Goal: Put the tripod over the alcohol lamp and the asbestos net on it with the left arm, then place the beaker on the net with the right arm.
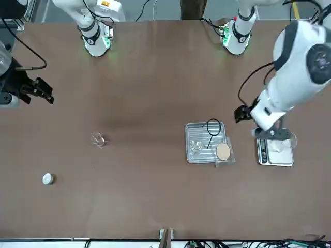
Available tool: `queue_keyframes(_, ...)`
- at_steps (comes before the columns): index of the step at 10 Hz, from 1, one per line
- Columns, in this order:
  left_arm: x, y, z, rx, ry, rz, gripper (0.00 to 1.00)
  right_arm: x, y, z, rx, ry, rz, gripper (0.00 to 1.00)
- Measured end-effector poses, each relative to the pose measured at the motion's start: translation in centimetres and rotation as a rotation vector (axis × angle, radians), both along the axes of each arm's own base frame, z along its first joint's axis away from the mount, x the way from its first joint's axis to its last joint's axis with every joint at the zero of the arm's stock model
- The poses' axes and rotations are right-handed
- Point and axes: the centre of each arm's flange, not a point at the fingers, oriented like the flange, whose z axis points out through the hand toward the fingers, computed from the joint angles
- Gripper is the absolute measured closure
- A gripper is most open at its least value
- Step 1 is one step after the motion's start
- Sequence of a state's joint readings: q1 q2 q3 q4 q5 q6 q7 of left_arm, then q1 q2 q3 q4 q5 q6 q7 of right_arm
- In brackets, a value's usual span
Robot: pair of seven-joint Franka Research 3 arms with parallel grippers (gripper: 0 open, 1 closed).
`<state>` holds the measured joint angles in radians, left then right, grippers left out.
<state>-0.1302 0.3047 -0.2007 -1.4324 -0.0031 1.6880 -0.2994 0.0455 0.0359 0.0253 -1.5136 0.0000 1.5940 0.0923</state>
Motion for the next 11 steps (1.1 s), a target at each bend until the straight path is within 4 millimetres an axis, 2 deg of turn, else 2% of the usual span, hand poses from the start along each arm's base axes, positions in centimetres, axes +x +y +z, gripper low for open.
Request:
queue_keyframes(5, 0.6, -8.7, -8.1, -0.007, -0.003, 0.006, 0.09, 0.0, 0.0, 0.0, 0.0, 0.001, 0.0, 0.0)
queue_keyframes(7, 1.5, -10.2, -12.4, -0.016, -0.003, 0.006, 0.15, 0.0, -0.1, 0.0, 0.0, 0.0, -0.001, 0.0)
queue_keyframes(11, 1.3, -12.1, -16.8, -0.034, -0.017, -0.005, 0.23, 0.0, -0.1, 0.0, 0.0, 0.001, -0.001, 0.0)
